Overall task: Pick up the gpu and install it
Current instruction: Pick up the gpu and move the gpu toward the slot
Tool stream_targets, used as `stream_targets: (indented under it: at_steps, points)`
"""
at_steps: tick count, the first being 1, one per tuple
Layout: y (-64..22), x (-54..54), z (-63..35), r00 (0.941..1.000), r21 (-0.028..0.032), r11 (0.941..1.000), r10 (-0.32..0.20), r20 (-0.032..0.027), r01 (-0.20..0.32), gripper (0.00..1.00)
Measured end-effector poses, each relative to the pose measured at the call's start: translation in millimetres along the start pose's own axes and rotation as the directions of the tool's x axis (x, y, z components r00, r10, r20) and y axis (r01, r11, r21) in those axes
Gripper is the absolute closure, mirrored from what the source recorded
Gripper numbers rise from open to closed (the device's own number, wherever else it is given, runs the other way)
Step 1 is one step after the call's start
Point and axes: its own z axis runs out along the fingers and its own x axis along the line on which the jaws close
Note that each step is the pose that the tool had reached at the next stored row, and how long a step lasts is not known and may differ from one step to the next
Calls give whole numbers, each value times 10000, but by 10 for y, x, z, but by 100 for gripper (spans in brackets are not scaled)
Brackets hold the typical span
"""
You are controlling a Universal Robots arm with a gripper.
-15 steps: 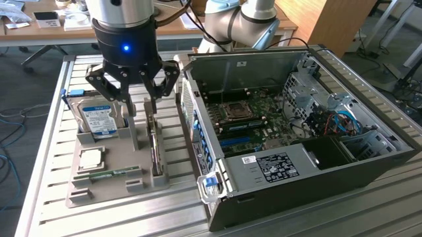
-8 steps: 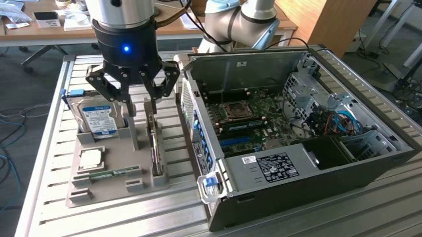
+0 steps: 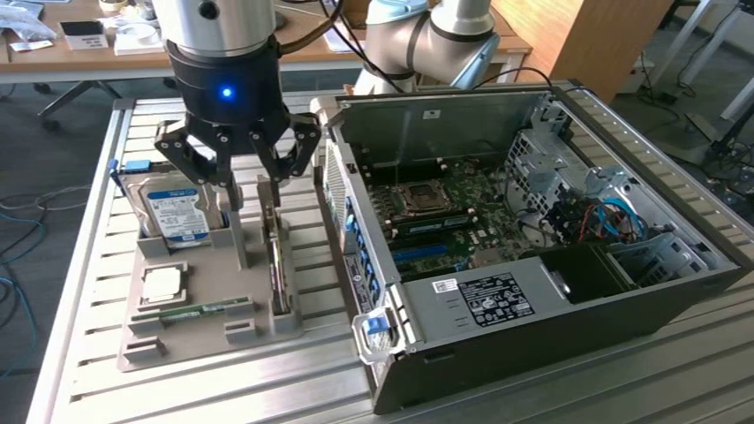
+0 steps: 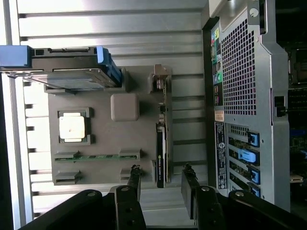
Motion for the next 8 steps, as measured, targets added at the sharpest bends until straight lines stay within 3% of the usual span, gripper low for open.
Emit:
stream_targets:
  at_steps: [8]
  points:
    - [-1,1,25,10000,0,10000,0,0,0,53]
